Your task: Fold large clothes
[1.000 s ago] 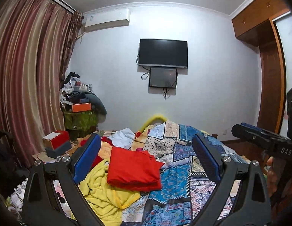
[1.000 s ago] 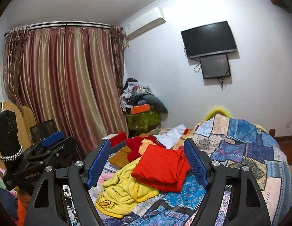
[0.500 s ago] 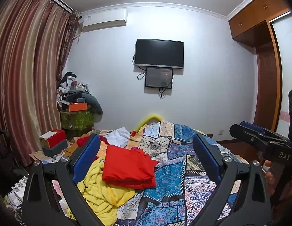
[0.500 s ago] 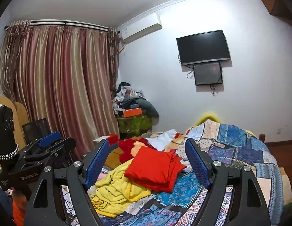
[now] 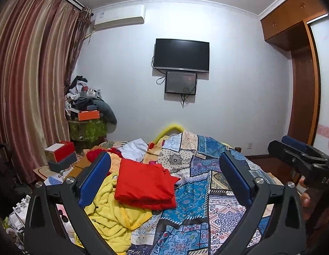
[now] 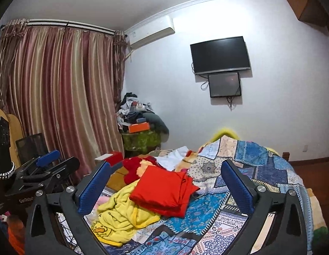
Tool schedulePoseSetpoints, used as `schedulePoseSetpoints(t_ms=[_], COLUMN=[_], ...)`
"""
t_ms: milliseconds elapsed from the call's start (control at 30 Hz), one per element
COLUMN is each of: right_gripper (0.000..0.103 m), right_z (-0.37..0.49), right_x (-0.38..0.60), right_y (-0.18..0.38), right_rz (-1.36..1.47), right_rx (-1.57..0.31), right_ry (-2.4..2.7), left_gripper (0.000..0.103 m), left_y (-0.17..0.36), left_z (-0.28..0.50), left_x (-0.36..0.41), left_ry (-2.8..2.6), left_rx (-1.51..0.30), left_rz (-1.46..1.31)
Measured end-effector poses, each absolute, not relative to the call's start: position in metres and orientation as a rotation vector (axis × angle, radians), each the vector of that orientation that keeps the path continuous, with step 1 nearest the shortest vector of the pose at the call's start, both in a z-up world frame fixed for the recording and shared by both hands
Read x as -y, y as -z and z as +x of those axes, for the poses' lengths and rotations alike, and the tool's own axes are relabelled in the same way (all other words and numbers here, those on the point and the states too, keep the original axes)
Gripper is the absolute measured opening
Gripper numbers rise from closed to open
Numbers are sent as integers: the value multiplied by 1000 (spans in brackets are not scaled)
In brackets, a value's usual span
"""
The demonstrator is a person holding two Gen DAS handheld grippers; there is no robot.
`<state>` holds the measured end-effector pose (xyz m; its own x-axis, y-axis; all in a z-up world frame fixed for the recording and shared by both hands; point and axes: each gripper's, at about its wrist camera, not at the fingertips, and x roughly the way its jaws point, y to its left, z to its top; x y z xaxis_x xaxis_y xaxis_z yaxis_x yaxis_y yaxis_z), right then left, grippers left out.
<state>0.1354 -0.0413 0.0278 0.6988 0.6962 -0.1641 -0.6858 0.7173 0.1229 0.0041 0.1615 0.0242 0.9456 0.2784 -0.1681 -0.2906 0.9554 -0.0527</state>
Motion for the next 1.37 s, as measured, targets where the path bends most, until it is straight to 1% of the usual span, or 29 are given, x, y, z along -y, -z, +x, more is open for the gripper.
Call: schedulePoseSetpoints(t_ms=[1367], right_gripper=[103], right_z=[145], right_x=[43], right_y=[-23], right_rz=[63], right_rx=[-225], right_ry=[-735], left_gripper=[103], left_y=[-16], left_z=[12], left_x=[-156], left_ry=[-220], left_rx=[-197], left_rz=[-88])
